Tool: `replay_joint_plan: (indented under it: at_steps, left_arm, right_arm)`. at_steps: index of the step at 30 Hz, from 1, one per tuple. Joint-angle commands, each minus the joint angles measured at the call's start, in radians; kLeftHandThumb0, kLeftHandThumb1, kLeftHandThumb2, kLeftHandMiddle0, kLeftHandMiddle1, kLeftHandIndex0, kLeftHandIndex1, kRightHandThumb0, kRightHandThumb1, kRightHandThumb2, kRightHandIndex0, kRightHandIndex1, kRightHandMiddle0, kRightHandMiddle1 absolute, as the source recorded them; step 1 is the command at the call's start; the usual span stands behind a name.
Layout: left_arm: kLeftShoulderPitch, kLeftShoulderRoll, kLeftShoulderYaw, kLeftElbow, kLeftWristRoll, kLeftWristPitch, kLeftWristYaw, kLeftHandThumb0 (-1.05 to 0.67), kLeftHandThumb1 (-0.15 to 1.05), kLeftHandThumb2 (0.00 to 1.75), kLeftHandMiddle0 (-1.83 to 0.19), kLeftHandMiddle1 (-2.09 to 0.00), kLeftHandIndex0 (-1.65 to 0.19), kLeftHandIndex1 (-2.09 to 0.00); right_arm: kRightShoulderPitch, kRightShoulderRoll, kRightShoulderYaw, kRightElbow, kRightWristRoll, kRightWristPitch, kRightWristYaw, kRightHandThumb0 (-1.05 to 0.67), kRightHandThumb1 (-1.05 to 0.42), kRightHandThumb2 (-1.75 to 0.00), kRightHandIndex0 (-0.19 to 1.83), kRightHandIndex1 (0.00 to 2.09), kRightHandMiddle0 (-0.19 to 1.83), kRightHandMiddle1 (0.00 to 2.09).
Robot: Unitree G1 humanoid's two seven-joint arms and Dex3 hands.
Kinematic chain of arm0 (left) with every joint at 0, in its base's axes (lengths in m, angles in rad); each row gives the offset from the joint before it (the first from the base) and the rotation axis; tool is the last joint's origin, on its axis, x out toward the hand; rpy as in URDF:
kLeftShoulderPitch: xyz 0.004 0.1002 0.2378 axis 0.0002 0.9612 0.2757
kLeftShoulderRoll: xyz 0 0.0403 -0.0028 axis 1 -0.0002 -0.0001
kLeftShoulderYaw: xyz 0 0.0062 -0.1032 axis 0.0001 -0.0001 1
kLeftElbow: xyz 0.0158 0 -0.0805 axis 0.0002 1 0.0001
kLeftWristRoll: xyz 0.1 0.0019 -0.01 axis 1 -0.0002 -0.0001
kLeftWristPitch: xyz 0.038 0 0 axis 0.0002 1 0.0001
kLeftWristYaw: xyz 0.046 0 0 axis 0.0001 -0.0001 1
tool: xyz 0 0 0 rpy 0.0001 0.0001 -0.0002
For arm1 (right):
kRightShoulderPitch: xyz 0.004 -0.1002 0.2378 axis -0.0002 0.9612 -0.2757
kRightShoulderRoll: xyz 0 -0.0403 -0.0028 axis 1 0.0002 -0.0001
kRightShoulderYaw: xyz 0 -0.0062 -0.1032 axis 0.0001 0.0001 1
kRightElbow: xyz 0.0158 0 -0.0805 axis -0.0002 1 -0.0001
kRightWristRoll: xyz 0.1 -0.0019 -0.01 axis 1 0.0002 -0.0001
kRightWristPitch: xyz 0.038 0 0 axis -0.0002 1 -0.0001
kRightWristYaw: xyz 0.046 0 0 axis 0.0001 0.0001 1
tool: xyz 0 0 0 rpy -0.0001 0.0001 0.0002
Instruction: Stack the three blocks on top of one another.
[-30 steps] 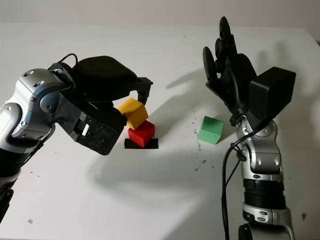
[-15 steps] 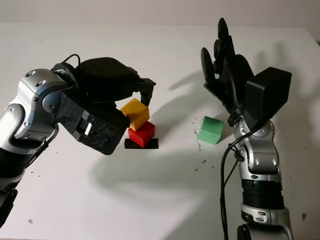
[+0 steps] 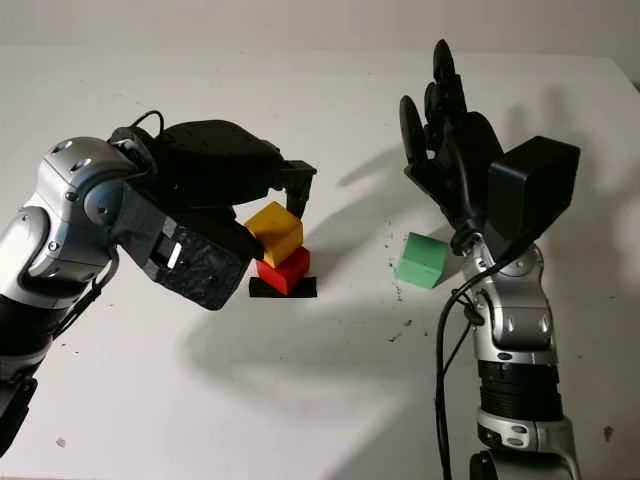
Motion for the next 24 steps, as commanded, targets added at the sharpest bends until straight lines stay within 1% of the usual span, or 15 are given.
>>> replay_joint_plan:
  at_steps: [1, 3, 8, 11, 16, 18, 21, 24]
  left_arm:
    - [-0.023, -0.004, 0.001, -0.017, -0.007, 0.003, -0.006, -0.38, 1.04, 0.05, -0.14, -0.89, -0.18, -1.60]
    - [-0.022, -0.003, 0.004, -0.014, -0.014, 0.002, -0.004, -0.38, 1.03, 0.05, -0.13, -0.92, -0.19, -1.60]
    - [-0.024, 0.000, 0.000, -0.011, -0.010, 0.003, -0.003, -0.39, 1.03, 0.05, -0.13, -0.90, -0.24, -1.55]
    - [-0.020, -0.005, 0.000, -0.015, -0.006, 0.016, -0.001, -0.38, 1.03, 0.05, -0.14, -0.89, -0.22, -1.52]
    - [-0.019, -0.002, -0.006, -0.016, 0.000, 0.012, 0.001, -0.38, 1.04, 0.06, -0.11, -0.93, -0.18, -1.55]
    - [-0.019, -0.002, -0.006, -0.017, 0.006, 0.011, 0.001, -0.37, 1.04, 0.06, -0.11, -0.92, -0.20, -1.51]
    - [-0.020, -0.004, -0.006, -0.017, 0.006, 0.010, 0.002, -0.37, 1.04, 0.05, -0.09, -1.03, -0.24, -1.46]
    - [-0.017, -0.006, -0.003, -0.018, 0.004, 0.010, 0.008, -0.36, 1.04, 0.05, -0.07, -1.06, -0.22, -1.50]
  right_arm:
    - [0.010, 0.003, -0.003, -0.027, 0.002, 0.000, -0.005, -0.63, -1.05, -0.62, -0.19, 0.00, -0.19, 0.00]
    - [0.010, 0.003, -0.002, -0.025, 0.000, 0.003, -0.008, -0.64, -1.05, -0.61, -0.19, 0.00, -0.19, 0.00]
    - [0.007, 0.006, -0.002, -0.018, 0.003, -0.007, -0.007, -0.64, -1.05, -0.61, -0.19, 0.00, -0.19, 0.00]
    - [0.009, 0.003, 0.002, -0.022, -0.003, -0.009, -0.007, -0.64, -1.05, -0.62, -0.19, 0.00, -0.19, 0.00]
    - [0.009, 0.006, 0.001, -0.022, 0.001, -0.011, -0.006, -0.63, -1.05, -0.62, -0.19, 0.00, -0.19, 0.00]
    - [0.009, 0.005, 0.000, -0.022, 0.001, -0.006, -0.005, -0.64, -1.05, -0.62, -0.19, 0.00, -0.19, 0.00]
    - [0.008, 0.007, -0.001, -0.022, 0.001, -0.002, -0.010, -0.64, -1.05, -0.61, -0.19, 0.00, -0.19, 0.00]
    - [0.007, 0.008, -0.003, -0.019, 0.009, -0.008, -0.004, -0.64, -1.05, -0.60, -0.19, 0.00, -0.19, 0.00]
